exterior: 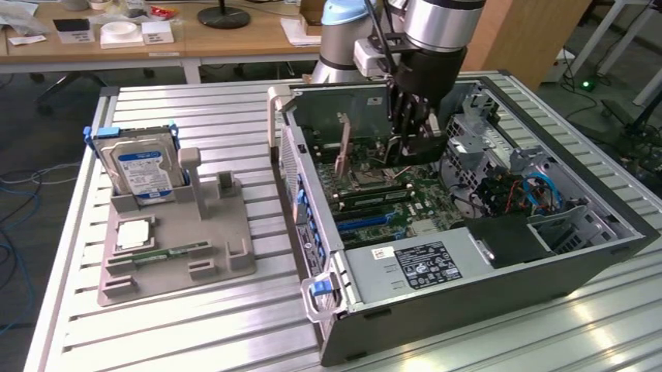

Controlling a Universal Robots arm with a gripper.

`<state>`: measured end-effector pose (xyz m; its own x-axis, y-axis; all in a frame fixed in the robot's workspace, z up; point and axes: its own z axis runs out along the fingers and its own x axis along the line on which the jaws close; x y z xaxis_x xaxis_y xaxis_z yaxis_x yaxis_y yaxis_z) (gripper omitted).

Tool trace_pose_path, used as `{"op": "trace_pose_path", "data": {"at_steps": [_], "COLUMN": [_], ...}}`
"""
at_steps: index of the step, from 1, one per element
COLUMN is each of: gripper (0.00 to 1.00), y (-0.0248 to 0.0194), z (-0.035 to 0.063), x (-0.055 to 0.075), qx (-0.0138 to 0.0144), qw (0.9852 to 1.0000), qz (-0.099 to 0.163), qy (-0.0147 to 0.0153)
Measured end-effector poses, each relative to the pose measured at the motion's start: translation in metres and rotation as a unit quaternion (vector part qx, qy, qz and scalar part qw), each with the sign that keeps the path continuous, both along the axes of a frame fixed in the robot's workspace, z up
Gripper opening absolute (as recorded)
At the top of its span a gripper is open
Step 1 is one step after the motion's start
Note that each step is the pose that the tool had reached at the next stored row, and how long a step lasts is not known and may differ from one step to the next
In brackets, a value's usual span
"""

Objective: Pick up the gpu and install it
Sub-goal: 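Insert the gpu into the slot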

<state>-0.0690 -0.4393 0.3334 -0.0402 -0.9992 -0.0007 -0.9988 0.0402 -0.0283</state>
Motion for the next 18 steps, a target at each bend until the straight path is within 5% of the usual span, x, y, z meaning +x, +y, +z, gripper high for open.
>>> {"op": "trace_pose_path", "data": {"at_steps": [11, 14, 18], "gripper": [0.27, 0.27, 0.27], "y": [0.0, 0.0, -0.0005], "z": [-0.0149, -0.0171, -0.0205], "x": [-0.005, -0.007, -0.009], "qx": [0.0, -0.0001, -0.0001], "qw": [1.0, 1.0, 1.0], "qz": [0.0, 0.001, 0.002], "qy": [0.0001, -0.0032, -0.0035]}}
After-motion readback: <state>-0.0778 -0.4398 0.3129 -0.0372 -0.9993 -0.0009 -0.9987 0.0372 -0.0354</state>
